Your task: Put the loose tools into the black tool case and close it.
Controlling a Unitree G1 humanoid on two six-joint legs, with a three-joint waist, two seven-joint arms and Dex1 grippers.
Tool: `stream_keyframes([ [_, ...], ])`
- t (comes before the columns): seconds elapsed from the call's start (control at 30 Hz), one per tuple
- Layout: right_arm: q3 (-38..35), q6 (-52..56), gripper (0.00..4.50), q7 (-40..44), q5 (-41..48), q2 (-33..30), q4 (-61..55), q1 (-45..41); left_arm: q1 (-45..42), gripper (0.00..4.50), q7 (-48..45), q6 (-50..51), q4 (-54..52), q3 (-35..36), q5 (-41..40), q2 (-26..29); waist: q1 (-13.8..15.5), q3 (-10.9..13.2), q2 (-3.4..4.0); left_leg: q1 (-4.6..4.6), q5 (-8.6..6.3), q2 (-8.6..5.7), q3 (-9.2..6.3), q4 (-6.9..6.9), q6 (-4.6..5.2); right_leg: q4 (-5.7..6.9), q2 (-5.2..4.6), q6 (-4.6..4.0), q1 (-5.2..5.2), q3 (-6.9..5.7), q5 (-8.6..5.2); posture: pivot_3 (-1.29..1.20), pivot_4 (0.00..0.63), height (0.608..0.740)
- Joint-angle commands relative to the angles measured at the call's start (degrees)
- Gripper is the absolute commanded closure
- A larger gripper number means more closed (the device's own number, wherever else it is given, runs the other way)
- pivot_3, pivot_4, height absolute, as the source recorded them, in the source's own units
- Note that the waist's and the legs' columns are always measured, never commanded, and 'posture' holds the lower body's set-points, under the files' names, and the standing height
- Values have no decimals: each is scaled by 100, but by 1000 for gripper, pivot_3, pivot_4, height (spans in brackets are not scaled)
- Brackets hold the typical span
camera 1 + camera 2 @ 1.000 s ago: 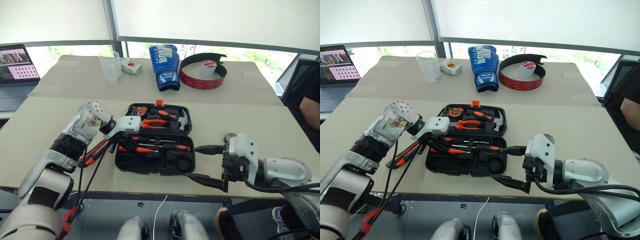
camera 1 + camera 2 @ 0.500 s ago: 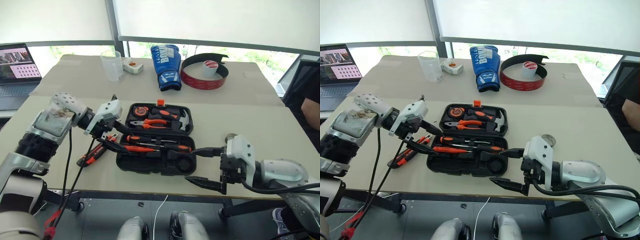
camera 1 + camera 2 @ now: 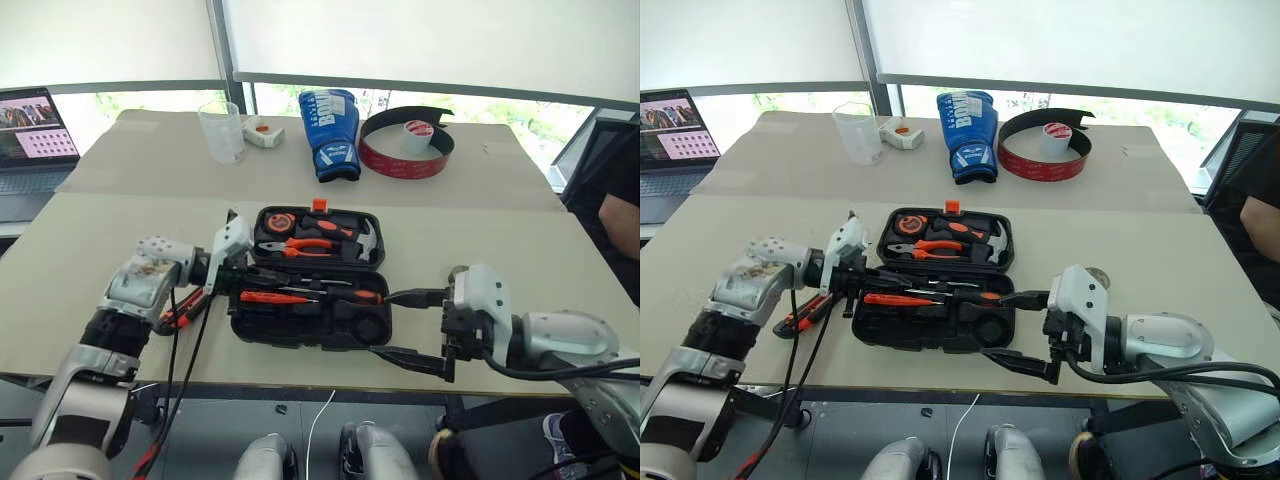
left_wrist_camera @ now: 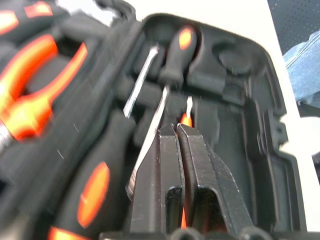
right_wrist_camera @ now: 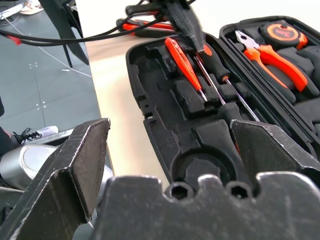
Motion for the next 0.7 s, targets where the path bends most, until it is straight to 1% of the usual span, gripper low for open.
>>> stream_keyframes([
  [0.03, -113, -39, 0, -19, 59, -25, -80, -27, -33, 4427, -83, -85, -227, 18, 171, 163, 4, 0, 0, -1, 0, 0, 0, 0, 0, -1, -1, 0, 0, 0, 0, 0, 150, 727],
  [0.27, -72, -38, 0, -30, 60, -17, -51, -86, -69, 4427, -8, -413, 90, -91, 562, 3, 17, 0, 1, -1, -2, -1, 0, 0, 2, -2, -5, 0, 1, -1, 0, 0, 150, 727],
  [0.47, -99, 2, 0, -37, 105, -36, -84, -85, -2, 4427, -6, -389, -6, -174, 668, -211, 17, -1, 1, 1, -2, -2, 1, 0, 2, -1, -5, 1, 3, 0, 0, 0, 150, 727],
  [0.7, -112, 22, 0, -38, 147, -60, -68, -127, -29, 4427, -38, -420, 128, -42, 724, -139, 4, -2, 2, 3, -2, 0, 0, 0, 3, -1, -4, 1, 4, 1, 0, 0, 150, 727],
])
